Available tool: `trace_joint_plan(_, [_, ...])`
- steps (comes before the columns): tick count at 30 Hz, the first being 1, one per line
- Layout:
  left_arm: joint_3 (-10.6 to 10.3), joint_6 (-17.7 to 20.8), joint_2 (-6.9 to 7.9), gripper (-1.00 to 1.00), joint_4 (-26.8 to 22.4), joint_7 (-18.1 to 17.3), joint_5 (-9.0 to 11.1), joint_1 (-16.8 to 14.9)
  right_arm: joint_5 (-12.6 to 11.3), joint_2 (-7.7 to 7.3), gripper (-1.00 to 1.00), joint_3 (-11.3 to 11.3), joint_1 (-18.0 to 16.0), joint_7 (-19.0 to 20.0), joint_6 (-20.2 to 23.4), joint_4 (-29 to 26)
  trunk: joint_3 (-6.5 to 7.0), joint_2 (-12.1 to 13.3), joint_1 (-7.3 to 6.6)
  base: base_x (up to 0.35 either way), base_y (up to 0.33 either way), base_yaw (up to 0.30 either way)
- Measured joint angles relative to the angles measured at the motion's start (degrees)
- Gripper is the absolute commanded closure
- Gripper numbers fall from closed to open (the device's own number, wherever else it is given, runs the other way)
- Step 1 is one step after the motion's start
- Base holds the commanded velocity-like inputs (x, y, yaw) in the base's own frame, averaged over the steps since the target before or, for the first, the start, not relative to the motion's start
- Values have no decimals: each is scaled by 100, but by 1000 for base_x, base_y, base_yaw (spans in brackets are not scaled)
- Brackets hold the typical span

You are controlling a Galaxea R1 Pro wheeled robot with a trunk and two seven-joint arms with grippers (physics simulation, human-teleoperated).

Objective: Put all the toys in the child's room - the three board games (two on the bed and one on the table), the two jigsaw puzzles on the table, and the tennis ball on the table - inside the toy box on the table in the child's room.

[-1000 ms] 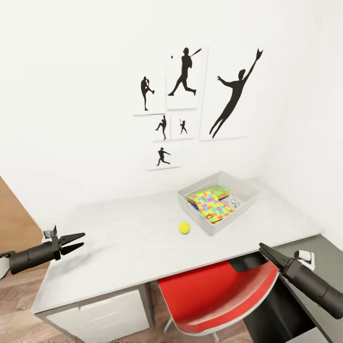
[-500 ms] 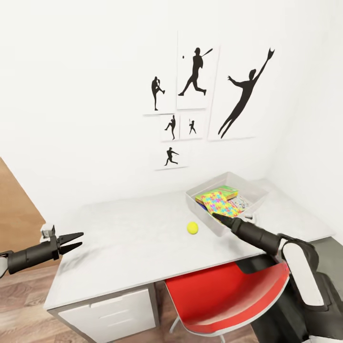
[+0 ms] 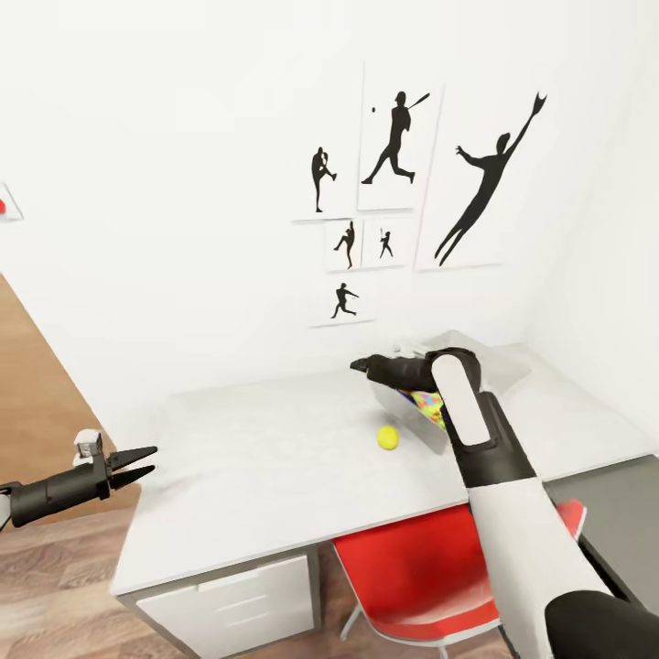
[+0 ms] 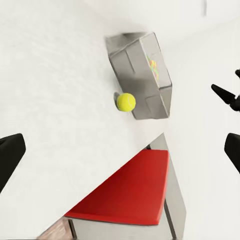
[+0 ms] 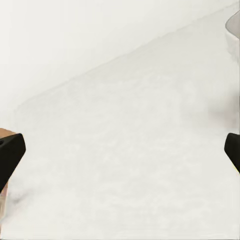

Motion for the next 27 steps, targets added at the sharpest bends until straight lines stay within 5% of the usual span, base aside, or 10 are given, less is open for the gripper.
trace_joint_plan(1, [1, 0, 110, -100, 20, 0, 3, -2, -12, 184, -100, 131, -215, -625, -6, 409, 0, 0, 0, 0, 287, 0])
trace_joint_plan(5, [2, 0, 156, -100, 24, 0, 8, 1, -1, 224, -100, 160, -282, -904, 1, 529, 0, 0, 0, 0, 288, 0])
trace_joint_plan(14, [2, 0, 190, -100, 32, 0, 11, 1, 38, 200, -100, 143, -282, -1010, -22, 569, 0, 0, 0, 0, 290, -18])
trace_joint_plan(27, [0, -8, 268, -100, 38, -8, 12, 6, 46, 165, -100, 132, -257, -1018, -29, 570, 16, 0, 0, 0, 186, -243])
